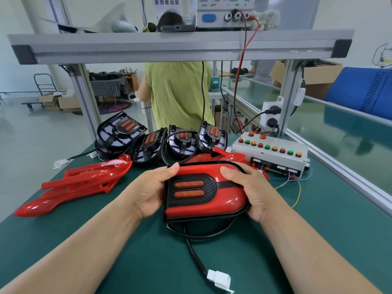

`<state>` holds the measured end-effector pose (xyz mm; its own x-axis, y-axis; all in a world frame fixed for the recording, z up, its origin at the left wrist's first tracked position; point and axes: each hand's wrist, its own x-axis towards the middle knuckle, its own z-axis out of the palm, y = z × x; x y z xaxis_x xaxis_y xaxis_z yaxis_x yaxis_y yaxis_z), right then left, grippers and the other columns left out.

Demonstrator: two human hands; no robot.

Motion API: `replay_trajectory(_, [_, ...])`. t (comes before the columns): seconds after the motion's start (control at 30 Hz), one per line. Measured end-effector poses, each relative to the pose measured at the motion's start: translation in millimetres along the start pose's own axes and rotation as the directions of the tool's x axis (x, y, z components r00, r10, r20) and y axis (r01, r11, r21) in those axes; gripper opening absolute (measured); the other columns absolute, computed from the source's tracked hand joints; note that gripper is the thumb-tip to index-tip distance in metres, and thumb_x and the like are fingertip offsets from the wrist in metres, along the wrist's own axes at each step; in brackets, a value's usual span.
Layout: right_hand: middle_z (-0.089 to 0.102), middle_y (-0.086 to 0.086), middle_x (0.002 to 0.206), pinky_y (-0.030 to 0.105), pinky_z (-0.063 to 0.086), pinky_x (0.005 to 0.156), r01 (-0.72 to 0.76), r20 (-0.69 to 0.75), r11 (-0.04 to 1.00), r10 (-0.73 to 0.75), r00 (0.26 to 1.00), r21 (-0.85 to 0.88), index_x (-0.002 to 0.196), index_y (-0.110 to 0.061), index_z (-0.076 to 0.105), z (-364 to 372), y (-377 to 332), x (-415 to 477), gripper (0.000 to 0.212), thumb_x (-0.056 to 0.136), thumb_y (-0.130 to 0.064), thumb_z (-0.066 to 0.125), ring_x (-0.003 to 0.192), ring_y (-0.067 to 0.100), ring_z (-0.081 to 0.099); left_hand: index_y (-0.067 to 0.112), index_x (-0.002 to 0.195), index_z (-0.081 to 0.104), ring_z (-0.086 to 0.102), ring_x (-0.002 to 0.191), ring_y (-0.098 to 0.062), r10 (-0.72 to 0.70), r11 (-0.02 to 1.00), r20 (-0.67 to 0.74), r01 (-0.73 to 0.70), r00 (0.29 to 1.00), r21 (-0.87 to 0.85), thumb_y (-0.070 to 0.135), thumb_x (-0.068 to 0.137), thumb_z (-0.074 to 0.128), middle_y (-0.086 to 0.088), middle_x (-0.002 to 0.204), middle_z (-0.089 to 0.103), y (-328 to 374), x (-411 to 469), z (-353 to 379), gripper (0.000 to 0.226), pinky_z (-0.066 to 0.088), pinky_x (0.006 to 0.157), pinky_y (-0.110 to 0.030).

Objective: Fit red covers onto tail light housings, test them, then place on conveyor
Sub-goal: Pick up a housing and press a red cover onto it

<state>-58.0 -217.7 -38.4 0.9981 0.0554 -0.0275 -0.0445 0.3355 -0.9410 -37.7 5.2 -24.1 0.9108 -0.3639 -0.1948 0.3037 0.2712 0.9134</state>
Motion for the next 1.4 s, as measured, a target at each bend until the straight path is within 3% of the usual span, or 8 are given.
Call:
replay_trajectory(0.17, [0.076, 0.016, 0.098, 0.051, 0.061, 0.075, -0.023, -0.002, 1.0, 0.023, 1.0, 0.002, 0.094, -0.021, 0.079, 0, -3, 0, 0.039, 0.055, -0.023, 0.084, 0.079, 0.032, 0.073, 0.004, 0.09, 0.079, 0.073, 0.091, -0.036, 0.037, 0.999, -0.046, -0.038, 0.998, -0.017, 0.022, 0.083, 0.06, -0.024, 0.106, 0.072, -4, 5, 1, 0.027, 0.061, 0.064, -0.044])
replay_trajectory(0.33, [0.076, 0.016, 0.095, 0.055, 0.059, 0.075, 0.005, -0.031, 1.0, -0.005, 1.0, -0.021, 0.092, -0.02, 0.079, 2, -5, -3, 0.037, 0.055, -0.021, 0.082, 0.076, 0.033, 0.073, -0.002, 0.11, 0.069, 0.072, 0.095, -0.038, 0.069, 0.998, -0.086, -0.069, 0.994, 0.003, 0.019, 0.08, 0.062, -0.026, 0.111, 0.07, -4, 8, 0, 0.037, 0.06, 0.066, -0.044])
replay_trajectory(0.53, [0.076, 0.017, 0.097, 0.046, 0.062, 0.068, 0.013, -0.013, 1.0, -0.013, 1.0, -0.023, 0.095, -0.019, 0.078, 2, -4, -3, 0.039, 0.057, -0.026, 0.083, 0.076, 0.031, 0.073, 0.005, 0.091, 0.079, 0.073, 0.094, -0.035, 0.087, 0.996, -0.08, -0.086, 0.993, 0.025, 0.024, 0.083, 0.062, -0.024, 0.109, 0.072, -6, 7, -3, 0.027, 0.06, 0.066, -0.042])
replay_trajectory(0.63, [0.076, 0.016, 0.095, 0.043, 0.062, 0.066, -0.003, 0.007, 1.0, 0.003, 1.0, 0.002, 0.089, -0.019, 0.079, 3, -3, -3, 0.03, 0.06, -0.026, 0.082, 0.075, 0.029, 0.073, -0.001, 0.106, 0.072, 0.071, 0.096, -0.04, 0.077, 0.997, -0.08, -0.078, 0.994, -0.001, 0.027, 0.084, 0.063, -0.027, 0.112, 0.07, -5, 6, -2, 0.037, 0.06, 0.067, -0.046])
replay_trajectory(0.87, [0.076, 0.016, 0.098, 0.046, 0.062, 0.069, -0.025, 0.071, 0.999, 0.022, 0.997, 0.048, 0.091, -0.019, 0.079, -1, -5, -1, 0.025, 0.066, -0.02, 0.08, 0.079, 0.029, 0.073, -0.001, 0.127, 0.063, 0.061, 0.12, -0.039, 0.052, 0.997, -0.001, -0.052, 0.999, 0.061, 0.034, 0.101, 0.043, -0.024, 0.129, 0.062, 0, 4, -13, 0.048, 0.052, 0.097, -0.053])
replay_trajectory(1.1, [0.074, 0.021, 0.101, 0.048, 0.062, 0.072, -0.023, 0.077, 0.999, 0.021, 0.997, 0.028, 0.094, -0.016, 0.078, -2, -2, -1, 0.03, 0.063, -0.014, 0.081, 0.079, 0.033, 0.073, -0.005, 0.129, 0.058, 0.059, 0.12, -0.043, 0.094, 0.985, -0.048, -0.086, 0.994, 0.149, 0.03, 0.103, 0.042, -0.027, 0.128, 0.062, -1, 1, -8, 0.047, 0.045, 0.104, -0.059])
replay_trajectory(1.27, [0.075, 0.02, 0.098, 0.044, 0.061, 0.066, 0.011, 0.037, 0.999, -0.012, 0.999, 0.033, 0.091, -0.017, 0.079, -1, -3, -1, 0.031, 0.061, -0.015, 0.082, 0.076, 0.032, 0.073, -0.007, 0.119, 0.064, 0.062, 0.113, -0.046, 0.182, 0.969, -0.161, -0.15, 0.97, 0.196, 0.024, 0.102, 0.048, -0.028, 0.115, 0.068, -4, 3, -2, 0.039, 0.049, 0.098, -0.059])
replay_trajectory(1.4, [0.075, 0.02, 0.099, 0.048, 0.062, 0.071, 0.003, 0.018, 0.999, -0.003, 1.0, 0.032, 0.091, -0.017, 0.079, -1, -4, -2, 0.031, 0.06, -0.017, 0.082, 0.077, 0.033, 0.072, -0.005, 0.118, 0.065, 0.065, 0.108, -0.044, 0.163, 0.975, -0.177, -0.131, 0.971, 0.181, 0.027, 0.1, 0.051, -0.027, 0.113, 0.069, -7, 5, 0, 0.039, 0.056, 0.09, -0.055])
